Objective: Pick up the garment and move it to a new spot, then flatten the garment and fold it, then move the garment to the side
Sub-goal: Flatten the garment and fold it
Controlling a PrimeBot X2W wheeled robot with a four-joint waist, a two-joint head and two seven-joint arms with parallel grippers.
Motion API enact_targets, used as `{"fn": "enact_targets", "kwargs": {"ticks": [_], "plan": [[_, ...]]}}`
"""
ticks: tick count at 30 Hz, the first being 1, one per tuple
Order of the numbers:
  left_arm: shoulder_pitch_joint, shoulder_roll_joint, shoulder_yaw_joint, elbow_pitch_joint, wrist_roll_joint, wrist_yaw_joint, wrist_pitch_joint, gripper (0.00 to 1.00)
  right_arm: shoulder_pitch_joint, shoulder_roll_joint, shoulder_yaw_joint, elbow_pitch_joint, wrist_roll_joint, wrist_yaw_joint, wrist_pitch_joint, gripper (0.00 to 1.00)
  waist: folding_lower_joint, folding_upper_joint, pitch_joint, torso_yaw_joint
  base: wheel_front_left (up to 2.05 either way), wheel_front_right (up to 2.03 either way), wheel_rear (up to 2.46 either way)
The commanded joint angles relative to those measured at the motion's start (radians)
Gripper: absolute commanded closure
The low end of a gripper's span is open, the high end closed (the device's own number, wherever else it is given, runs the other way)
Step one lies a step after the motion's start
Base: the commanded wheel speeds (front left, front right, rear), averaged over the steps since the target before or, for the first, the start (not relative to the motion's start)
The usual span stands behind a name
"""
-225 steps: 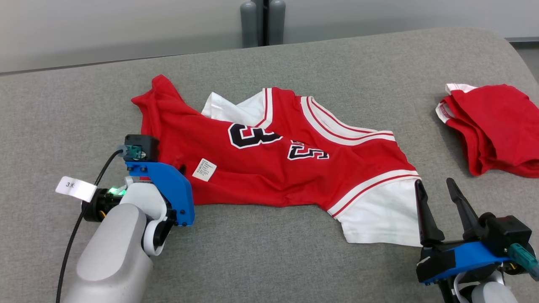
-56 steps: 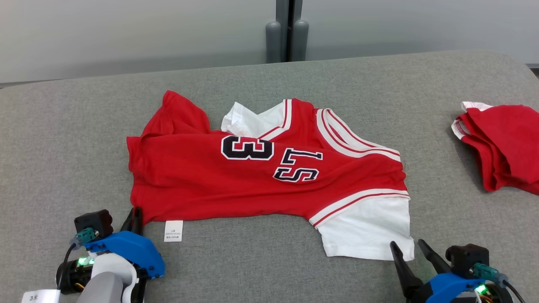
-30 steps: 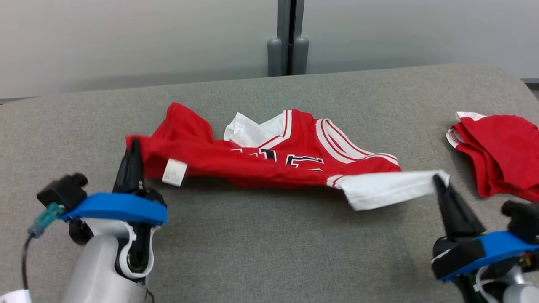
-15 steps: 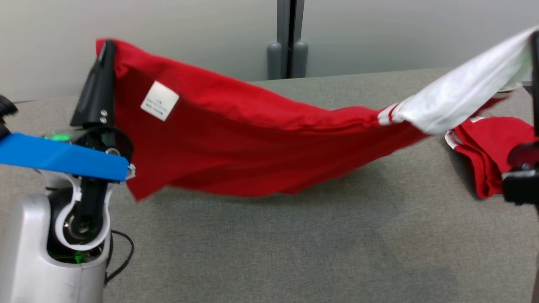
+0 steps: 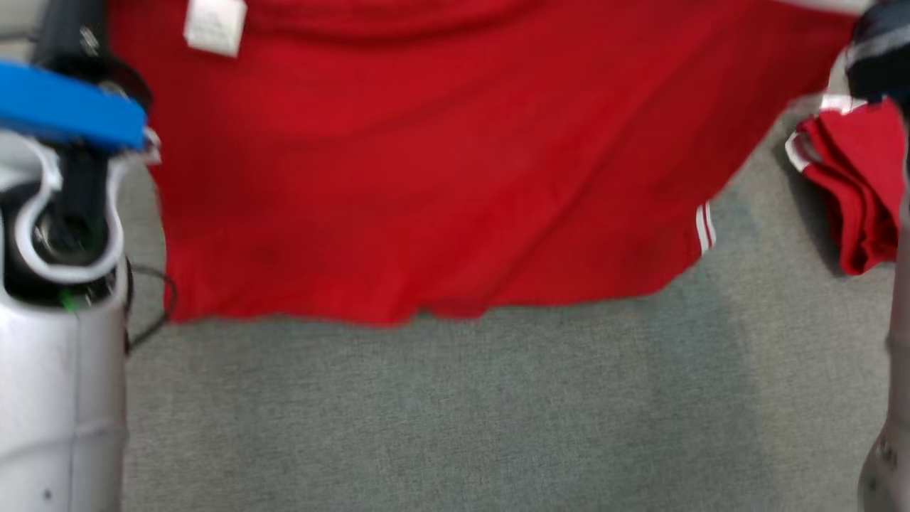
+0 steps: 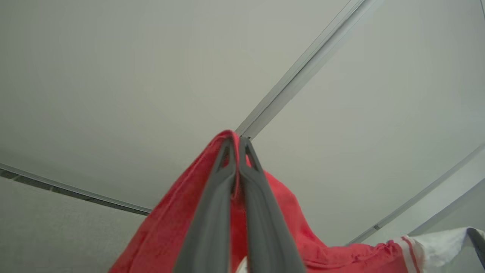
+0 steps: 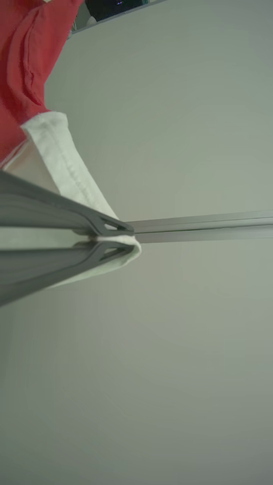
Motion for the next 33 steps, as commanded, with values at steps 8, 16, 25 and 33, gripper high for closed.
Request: {"fn": "enact_targets", "kwargs": {"ticks": [8, 16, 25, 33], "plan": [[-0.372, 0.067, 0.035, 0.21, 0.107, -0.003, -0.113, 1.0, -0.421, -0.016, 0.044, 0.287, -0.112, 0.0, -0.224, 1.0, -0.0002, 0.0, 0.142, 0.009, 0.0, 0.0, 0.0], [-0.561, 0.081, 0.045, 0.335, 0.169, -0.052, -0.276, 1.0, -0.64, -0.016, 0.011, 0.425, -0.148, 0.0, -0.41, 1.0, -0.0002, 0.0, 0.15, -0.002, 0.0, 0.0, 0.0], [-0.34, 0.037, 0.014, 0.463, 0.181, -0.158, -0.417, 1.0, -0.335, -0.027, 0.088, 0.513, -0.074, 0.0, -0.443, 1.0, -0.0002, 0.0, 0.148, -0.022, 0.0, 0.0, 0.0], [0.022, -0.014, -0.018, 0.558, 0.243, -0.174, -0.453, 1.0, 0.086, -0.048, 0.157, 0.532, 0.04, 0.0, -0.368, 1.0, -0.0002, 0.0, 0.037, -0.006, 0.0, 0.0, 0.0]]}}
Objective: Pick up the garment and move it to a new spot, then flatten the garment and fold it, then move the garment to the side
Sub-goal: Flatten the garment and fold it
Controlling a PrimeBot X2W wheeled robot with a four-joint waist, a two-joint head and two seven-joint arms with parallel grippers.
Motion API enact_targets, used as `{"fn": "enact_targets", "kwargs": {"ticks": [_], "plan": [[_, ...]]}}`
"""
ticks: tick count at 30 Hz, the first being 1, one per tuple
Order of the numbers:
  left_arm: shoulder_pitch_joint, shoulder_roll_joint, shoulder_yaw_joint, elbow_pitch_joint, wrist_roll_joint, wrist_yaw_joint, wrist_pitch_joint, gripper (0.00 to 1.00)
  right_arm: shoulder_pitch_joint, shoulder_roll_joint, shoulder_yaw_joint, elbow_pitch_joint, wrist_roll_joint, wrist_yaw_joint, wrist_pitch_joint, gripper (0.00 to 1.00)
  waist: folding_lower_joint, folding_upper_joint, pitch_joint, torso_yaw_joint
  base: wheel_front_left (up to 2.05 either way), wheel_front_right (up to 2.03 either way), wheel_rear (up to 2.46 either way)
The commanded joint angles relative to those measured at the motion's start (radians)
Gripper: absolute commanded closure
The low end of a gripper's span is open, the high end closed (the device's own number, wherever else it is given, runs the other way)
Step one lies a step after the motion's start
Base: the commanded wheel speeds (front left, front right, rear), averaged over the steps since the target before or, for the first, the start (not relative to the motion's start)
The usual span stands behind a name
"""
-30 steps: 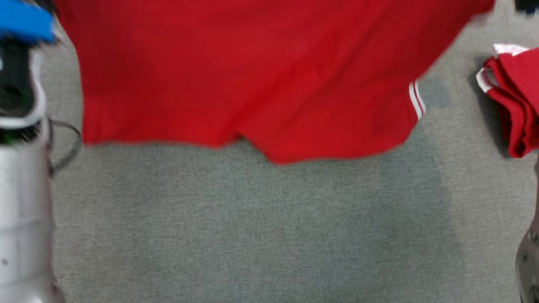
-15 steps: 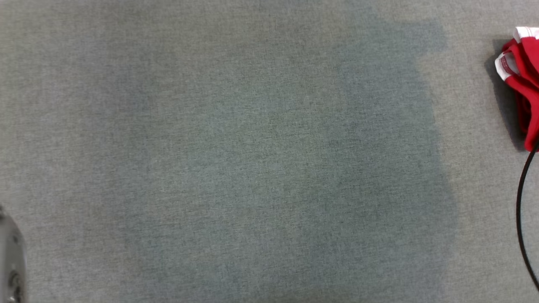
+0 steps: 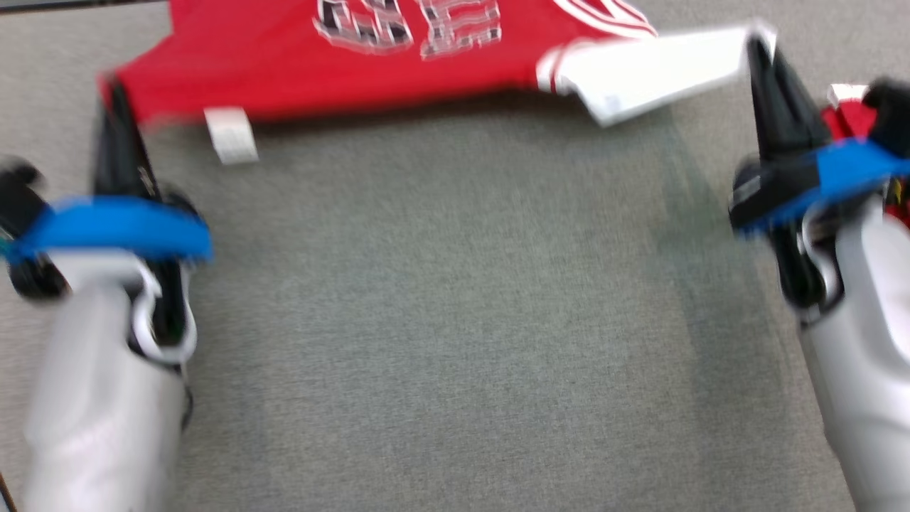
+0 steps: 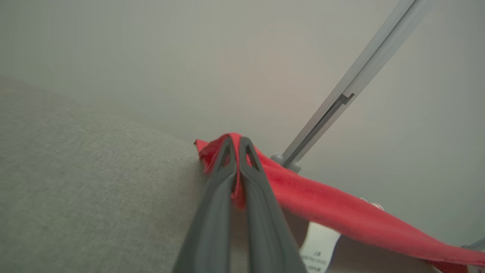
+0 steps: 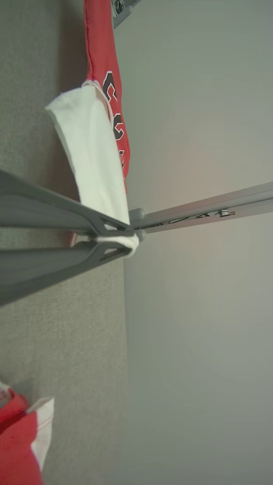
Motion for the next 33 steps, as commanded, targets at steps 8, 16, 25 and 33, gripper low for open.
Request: {"fn": "enact_targets", "kwargs": {"ticks": [8, 16, 25, 33], "plan": [[0.35, -0.027, -0.057, -0.03, 0.058, 0.047, 0.029, 1.0, 0.424, -0.013, -0.07, -0.207, -0.008, 0.0, 0.301, 1.0, 0.0001, -0.0001, -0.18, 0.008, 0.0, 0.0, 0.0], [0.574, 0.012, -0.076, -0.182, 0.025, 0.109, 0.218, 1.0, 0.784, 0.124, -0.224, -0.556, -0.099, 0.0, 0.629, 1.0, 0.0001, -0.0001, -0.274, 0.026, 0.0, 0.0, 0.0], [0.761, 0.119, -0.086, -0.463, 0.022, 0.224, 0.462, 1.0, 1.026, 0.171, -0.253, -0.879, -0.087, 0.0, 0.936, 1.0, 0.0001, -0.0001, -0.273, 0.034, 0.0, 0.0, 0.0], [0.812, 0.137, -0.095, -0.655, -0.003, 0.269, 0.564, 1.0, 1.017, 0.173, -0.252, -0.972, -0.055, 0.0, 0.957, 1.0, 0.0001, -0.0001, -0.252, 0.038, 0.0, 0.0, 0.0]]}}
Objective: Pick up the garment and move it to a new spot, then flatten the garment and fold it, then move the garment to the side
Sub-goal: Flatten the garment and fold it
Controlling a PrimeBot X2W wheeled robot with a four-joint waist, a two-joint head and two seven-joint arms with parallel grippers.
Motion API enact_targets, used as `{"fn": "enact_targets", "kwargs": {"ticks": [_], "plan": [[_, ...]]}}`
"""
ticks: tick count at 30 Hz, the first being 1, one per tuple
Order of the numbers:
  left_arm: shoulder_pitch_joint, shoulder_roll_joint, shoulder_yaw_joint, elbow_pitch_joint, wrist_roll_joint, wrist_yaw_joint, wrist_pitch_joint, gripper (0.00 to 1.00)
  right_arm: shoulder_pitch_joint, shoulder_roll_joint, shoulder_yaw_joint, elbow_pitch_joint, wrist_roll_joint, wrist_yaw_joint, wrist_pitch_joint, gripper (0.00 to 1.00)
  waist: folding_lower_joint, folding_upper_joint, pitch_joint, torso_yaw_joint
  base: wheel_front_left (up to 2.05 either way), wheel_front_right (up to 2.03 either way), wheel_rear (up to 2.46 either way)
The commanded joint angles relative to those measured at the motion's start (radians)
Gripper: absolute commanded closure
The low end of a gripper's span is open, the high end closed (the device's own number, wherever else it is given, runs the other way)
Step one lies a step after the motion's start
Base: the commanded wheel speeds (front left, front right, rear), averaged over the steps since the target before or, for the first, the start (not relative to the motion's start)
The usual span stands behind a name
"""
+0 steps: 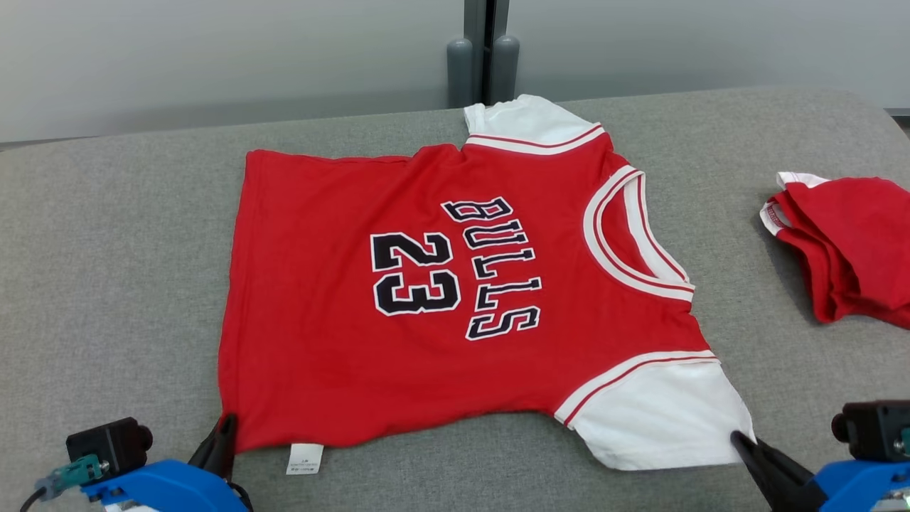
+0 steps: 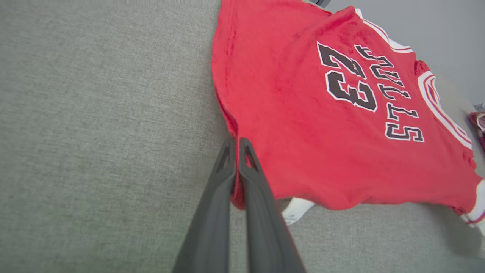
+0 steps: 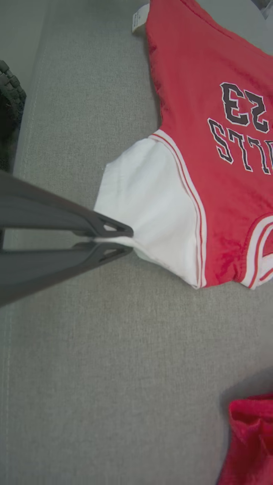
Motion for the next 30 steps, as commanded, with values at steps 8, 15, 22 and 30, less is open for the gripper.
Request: {"fn": "enact_targets", "kwargs": {"ticks": [8, 15, 22, 30], "plan": [[-0.113, -0.005, 0.025, -0.047, -0.092, -0.019, 0.074, 1.0, -0.22, -0.036, 0.047, 0.017, -0.021, 0.001, -0.016, 1.0, 0.0001, 0.0, 0.038, -0.007, 0.0, 0.0, 0.0], [-0.224, -0.059, 0.061, 0.004, -0.161, -0.031, 0.054, 1.0, -0.428, -0.115, 0.079, 0.136, 0.019, 0.001, -0.059, 1.0, 0.0001, 0.0, 0.08, 0.005, 0.0, 0.0, 0.0], [-0.328, -0.094, 0.057, 0.138, -0.149, -0.029, 0.013, 1.0, -0.58, -0.195, 0.136, 0.287, 0.036, 0.001, -0.133, 1.0, 0.0001, 0.0, 0.109, 0.027, 0.0, 0.0, 0.0], [-0.402, -0.115, 0.039, 0.265, -0.133, -0.042, -0.022, 1.0, -0.708, -0.247, 0.219, 0.434, 0.041, 0.001, -0.257, 1.0, 0.0001, 0.0, 0.14, 0.041, 0.0, 0.0, 0.0]]}}
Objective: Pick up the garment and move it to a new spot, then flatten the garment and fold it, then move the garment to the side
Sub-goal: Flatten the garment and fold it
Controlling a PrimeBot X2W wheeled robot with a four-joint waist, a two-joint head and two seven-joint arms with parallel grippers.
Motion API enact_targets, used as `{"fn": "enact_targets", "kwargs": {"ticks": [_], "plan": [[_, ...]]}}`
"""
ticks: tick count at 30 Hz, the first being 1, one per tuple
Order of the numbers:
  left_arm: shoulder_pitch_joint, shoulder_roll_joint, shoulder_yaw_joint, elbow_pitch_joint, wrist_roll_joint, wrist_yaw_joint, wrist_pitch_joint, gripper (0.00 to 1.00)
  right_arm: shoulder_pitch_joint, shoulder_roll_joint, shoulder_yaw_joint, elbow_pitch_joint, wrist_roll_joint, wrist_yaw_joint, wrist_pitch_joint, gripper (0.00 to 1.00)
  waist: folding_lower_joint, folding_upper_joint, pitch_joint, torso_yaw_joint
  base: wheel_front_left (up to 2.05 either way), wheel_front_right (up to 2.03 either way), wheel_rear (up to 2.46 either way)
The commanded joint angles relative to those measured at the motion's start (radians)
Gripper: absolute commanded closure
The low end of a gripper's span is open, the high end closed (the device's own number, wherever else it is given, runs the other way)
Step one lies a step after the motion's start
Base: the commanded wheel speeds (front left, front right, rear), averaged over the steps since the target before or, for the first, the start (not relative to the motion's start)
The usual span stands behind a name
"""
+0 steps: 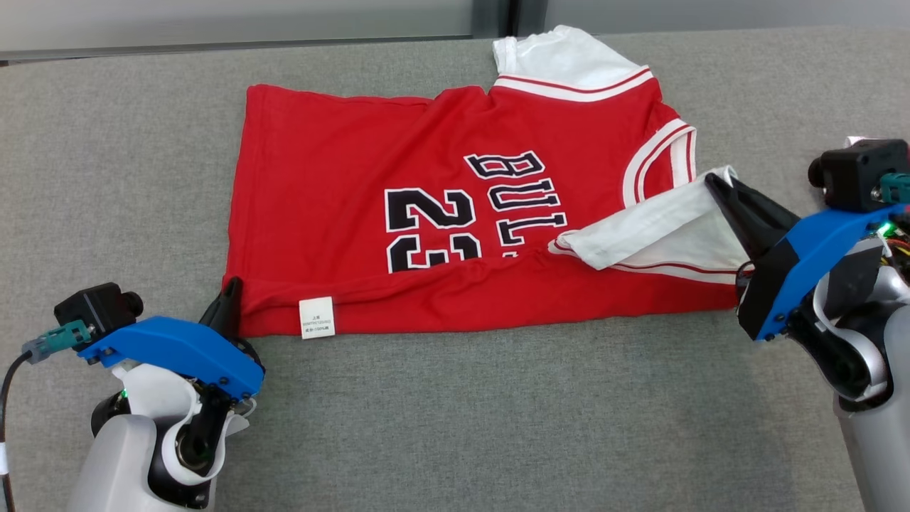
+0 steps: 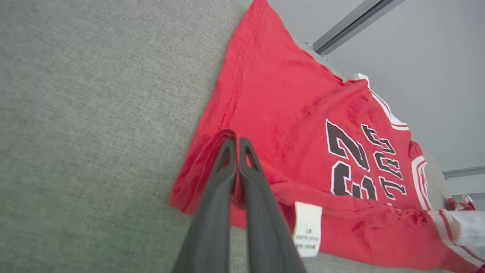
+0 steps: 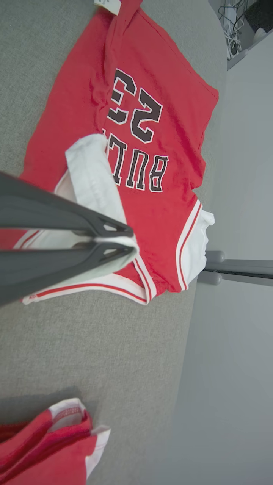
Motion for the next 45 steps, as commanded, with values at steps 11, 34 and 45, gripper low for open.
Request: {"fn": "enact_targets", "kwargs": {"ticks": [11, 34, 45], "plan": [[-0.075, -0.017, -0.016, 0.067, 0.024, -0.017, -0.049, 0.0, -0.118, -0.018, 0.043, 0.157, -0.01, 0.001, -0.166, 0.0, -0.0001, 0.0, 0.024, 0.037, 0.0, 0.0, 0.0], [0.062, 0.014, -0.082, 0.1, 0.141, -0.017, -0.171, 0.0, 0.131, 0.071, -0.149, 0.148, -0.048, 0.001, -0.213, 0.0, -0.0001, 0.0, -0.051, 0.045, 0.0, 0.0, 0.0], [-0.026, 0.012, -0.116, 0.197, 0.186, -0.003, -0.176, 0.0, 0.184, 0.206, -0.226, 0.174, -0.128, 0.001, -0.246, 0.0, -0.0001, 0.0, -0.007, 0.014, 0.0, 0.0, 0.0]]}}
